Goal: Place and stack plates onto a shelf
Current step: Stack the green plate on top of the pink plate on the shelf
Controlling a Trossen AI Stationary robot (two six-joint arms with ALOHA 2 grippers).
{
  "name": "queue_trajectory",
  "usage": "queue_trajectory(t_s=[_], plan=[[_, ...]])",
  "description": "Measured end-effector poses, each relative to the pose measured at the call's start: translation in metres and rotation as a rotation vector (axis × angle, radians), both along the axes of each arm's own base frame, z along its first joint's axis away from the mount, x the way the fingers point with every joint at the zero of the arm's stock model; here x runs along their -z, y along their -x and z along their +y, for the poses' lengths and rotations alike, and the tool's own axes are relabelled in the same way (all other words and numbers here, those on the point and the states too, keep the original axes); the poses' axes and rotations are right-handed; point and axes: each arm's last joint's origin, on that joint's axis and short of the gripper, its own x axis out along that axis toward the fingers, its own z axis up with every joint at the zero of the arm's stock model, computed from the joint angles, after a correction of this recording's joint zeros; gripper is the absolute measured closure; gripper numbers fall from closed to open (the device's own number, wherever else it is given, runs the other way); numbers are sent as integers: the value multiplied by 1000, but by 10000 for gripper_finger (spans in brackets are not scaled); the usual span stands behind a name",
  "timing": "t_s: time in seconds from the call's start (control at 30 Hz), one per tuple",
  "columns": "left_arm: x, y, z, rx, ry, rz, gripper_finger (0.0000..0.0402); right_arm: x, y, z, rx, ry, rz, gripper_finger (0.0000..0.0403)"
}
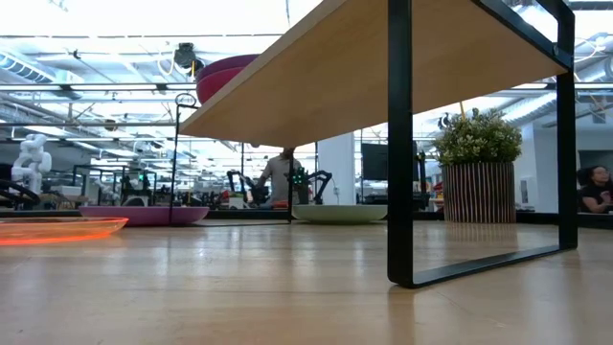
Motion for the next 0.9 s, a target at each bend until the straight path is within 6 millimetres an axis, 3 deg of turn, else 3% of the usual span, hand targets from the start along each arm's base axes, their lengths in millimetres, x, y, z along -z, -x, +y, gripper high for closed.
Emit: queue_trajectory(t_s=[0.6, 0.9], plan=[[0, -2, 3, -46, 49, -5, 282, 6, 13, -3, -143, 50, 148, 397], [0, 0, -2, -98, 156, -27, 282, 16, 14, -7, -145, 77, 123, 318]])
